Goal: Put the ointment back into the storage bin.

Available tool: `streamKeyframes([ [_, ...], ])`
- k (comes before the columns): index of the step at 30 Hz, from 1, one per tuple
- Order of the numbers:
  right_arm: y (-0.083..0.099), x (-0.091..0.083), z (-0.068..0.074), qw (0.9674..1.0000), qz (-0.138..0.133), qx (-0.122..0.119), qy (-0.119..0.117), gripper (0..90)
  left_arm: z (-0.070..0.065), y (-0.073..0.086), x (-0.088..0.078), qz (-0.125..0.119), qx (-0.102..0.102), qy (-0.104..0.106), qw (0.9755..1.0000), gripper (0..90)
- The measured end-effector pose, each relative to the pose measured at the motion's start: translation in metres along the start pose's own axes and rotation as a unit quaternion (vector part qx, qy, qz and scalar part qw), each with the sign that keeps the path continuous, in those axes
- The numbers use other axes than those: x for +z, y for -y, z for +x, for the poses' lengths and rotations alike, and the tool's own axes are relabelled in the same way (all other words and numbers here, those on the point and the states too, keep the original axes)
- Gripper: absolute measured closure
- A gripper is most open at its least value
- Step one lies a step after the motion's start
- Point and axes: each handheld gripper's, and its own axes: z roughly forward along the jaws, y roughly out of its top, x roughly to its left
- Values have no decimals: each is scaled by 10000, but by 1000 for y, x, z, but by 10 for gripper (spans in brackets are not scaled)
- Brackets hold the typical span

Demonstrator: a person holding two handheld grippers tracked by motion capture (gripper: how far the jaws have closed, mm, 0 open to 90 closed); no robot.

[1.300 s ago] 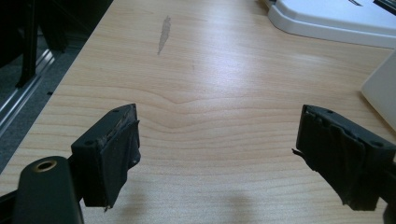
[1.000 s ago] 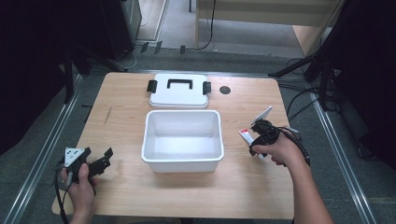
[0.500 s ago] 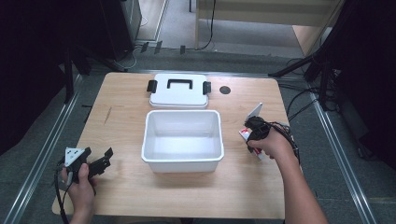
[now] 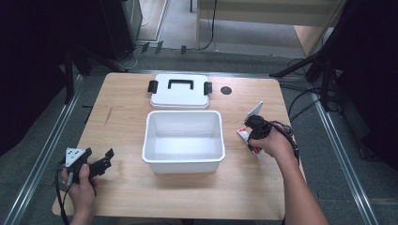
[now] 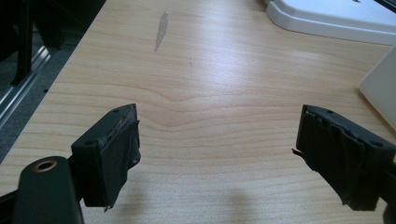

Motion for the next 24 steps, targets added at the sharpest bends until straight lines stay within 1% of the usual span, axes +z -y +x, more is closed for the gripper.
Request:
streamKeyframes([
  [1,0,0,0,10000,0,0,0,720,0,0,0,0,0,0,10000,142],
  [2,-1,-5,2,10000,-19,22,-68,721,0,0,0,-6,4,-6,10000,142],
  [4,-1,-9,3,9999,-36,2,-104,721,0,0,0,-7,1,-6,10000,142],
  [6,-4,-17,7,10000,-56,-37,-70,721,0,0,0,-3,2,-5,10000,142],
  [7,-4,-17,7,10000,-56,-37,-70,721,0,0,0,4,2,-6,10000,142],
  [8,-5,-25,10,9999,-107,-80,-77,721,0,0,1,1,-3,-8,10000,142],
  [9,-5,-25,10,9999,-107,-80,-77,721,0,0,1,1,-3,-8,10000,142],
  [11,-7,-36,15,9997,-172,-131,-91,722,0,0,1,-1,-3,-7,10000,142],
  [13,-8,-39,17,9996,-223,-164,-105,722,0,0,1,0,-6,-3,10000,142],
  [14,-9,-47,21,9994,-263,-195,-106,722,0,0,1,-3,-7,-3,10000,142],
  [15,-9,-47,21,9994,-263,-195,-106,722,0,0,1,-3,-7,-3,10000,142],
  [16,-10,-54,25,9992,-308,-223,-116,722,0,0,1,-3,-2,0,10000,142],
  [17,-10,-54,25,9992,-308,-223,-116,722,0,0,1,-3,-2,0,10000,142],
  [19,-12,-62,28,9990,-344,-245,-114,722,0,0,1,3,-4,2,10000,142],
  [20,-14,-69,30,9987,-375,-298,-151,722,0,0,1,10,-1,-1,10000,142],
  [21,-14,-69,30,9987,-375,-298,-151,722,0,0,1,10,-1,-1,10000,142],
  [22,-15,-76,33,9985,-405,-324,-190,722,-1,0,1,5,7,0,10000,143],
  [23,-15,-76,33,9985,-405,-324,-190,722,-1,0,1,5,7,0,10000,142],
  [24,-17,-83,36,9982,-434,-329,-233,722,-1,0,1,0,10,0,10000,142],
])
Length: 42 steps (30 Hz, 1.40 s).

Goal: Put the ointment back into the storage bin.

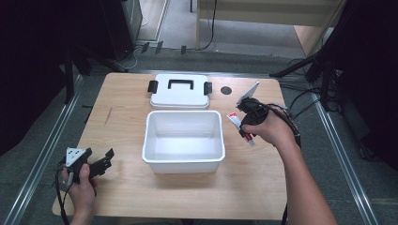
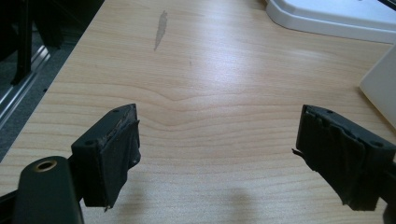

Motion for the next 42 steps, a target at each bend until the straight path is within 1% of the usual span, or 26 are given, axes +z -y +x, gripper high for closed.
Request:
streamKeyframes([
  [1,0,0,0,10000,0,0,0,722,0,0,0,0,0,0,10000,142],
  [2,-2,-6,3,10000,-45,-30,-3,722,0,0,0,8,1,9,10000,143],
  [3,-2,-6,3,10000,-45,-30,-3,722,0,0,0,8,1,9,10000,142],
  [8,-6,-23,10,9999,-139,-93,-27,722,0,0,0,8,-5,17,10000,143],
  [9,-6,-23,10,9999,-139,-93,-27,722,0,0,0,8,-5,17,10000,143],
  [10,-7,-26,12,9997,-190,-134,-41,722,0,0,0,17,3,15,10000,143],
  [12,-8,-30,14,9997,-203,-149,-76,722,0,0,0,26,9,18,10000,142],
  [13,-9,-33,16,9994,-238,-217,-84,722,0,0,0,21,19,19,10000,143],
  [14,-10,-37,19,9992,-280,-262,-114,722,0,0,0,17,27,18,10000,143],
  [16,-11,-39,22,9992,-286,-262,-121,722,0,0,0,1,6,20,10000,143],
  [18,-14,-44,29,9990,-296,-309,-145,723,0,0,0,9,9,20,10000,143],
  [19,-14,-44,29,9990,-296,-309,-145,723,0,0,0,9,9,20,10000,143],
  [20,-17,-46,33,9986,-317,-400,-154,722,0,0,0,12,16,20,10000,143],
  [21,-17,-46,33,9986,-317,-400,-154,722,0,0,0,12,16,20,10000,143],
  [22,-19,-48,38,9985,-301,-432,-154,723,0,0,0,18,16,22,10000,143],
  [25,-22,-48,42,9982,-307,-498,-152,722,0,0,0,12,20,19,10000,143],
  [26,-25,-49,46,9978,-311,-545,-188,723,0,0,0,3,20,22,10000,143],
  [29,-27,-48,50,9979,-288,-545,-205,723,0,0,0,3,20,26,10000,143],
  [30,-28,-48,51,9975,-295,-616,-196,723,0,0,0,3,21,26,10000,143],
  [31,-29,-48,54,9977,-270,-594,-199,723,0,0,0,9,23,25,10000,143],
  [33,-32,-49,58,9967,-332,-710,-235,723,0,0,0,11,27,25,10000,143],
  [34,-32,-50,60,9972,-297,-647,-237,723,0,0,0,18,22,18,10000,143],
  [35,-32,-50,60,9972,-297,-647,-237,723,0,0,0,18,22,18,10000,143],
  [36,-34,-51,63,9968,-306,-690,-258,723,0,0,0,25,20,17,10000,143],
  [40,-35,-52,67,9961,-336,-748,-322,723,0,0,0,13,21,19,10000,143],
  [42,-36,-51,69,9960,-309,-774,-317,723,0,0,0,14,22,27,10000,143],
])
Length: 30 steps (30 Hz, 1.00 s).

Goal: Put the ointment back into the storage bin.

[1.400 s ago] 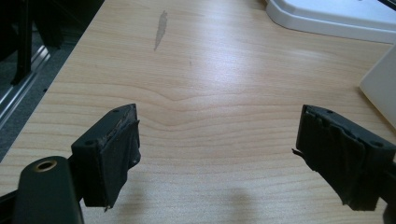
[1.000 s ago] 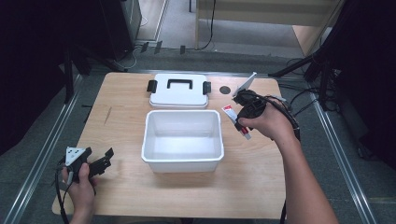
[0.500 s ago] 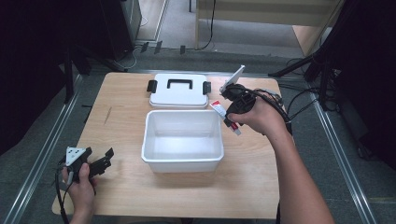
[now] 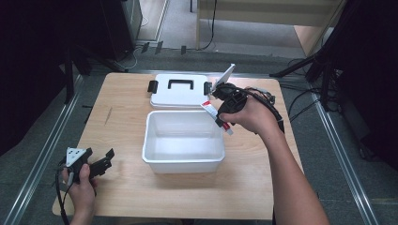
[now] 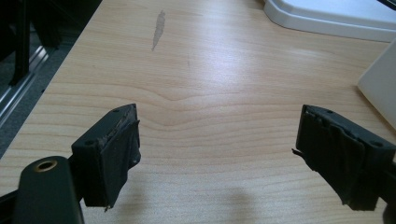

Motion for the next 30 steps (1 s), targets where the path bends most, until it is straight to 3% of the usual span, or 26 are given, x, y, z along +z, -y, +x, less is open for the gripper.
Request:
streamKeyframes([
  [8,-6,4,9,9999,16,-113,-108,722,0,0,0,35,-7,5,10000,143],
  [30,-20,27,26,9992,216,-313,-138,722,1,0,1,18,-45,20,10000,143],
])
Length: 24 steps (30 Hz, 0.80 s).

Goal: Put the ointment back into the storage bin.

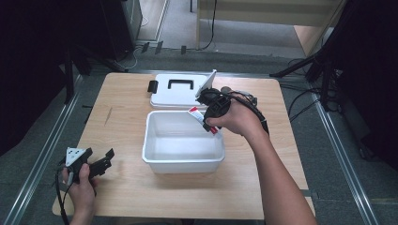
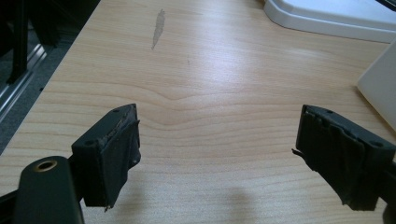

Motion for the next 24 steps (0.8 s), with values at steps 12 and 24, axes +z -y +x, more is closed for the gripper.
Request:
streamKeyframes([
  [12,2,18,-2,10000,9,-93,-9,722,0,0,0,10,11,-4,10000,144],
  [24,3,30,3,9997,133,-182,-79,723,0,0,0,23,16,5,10000,144],
])
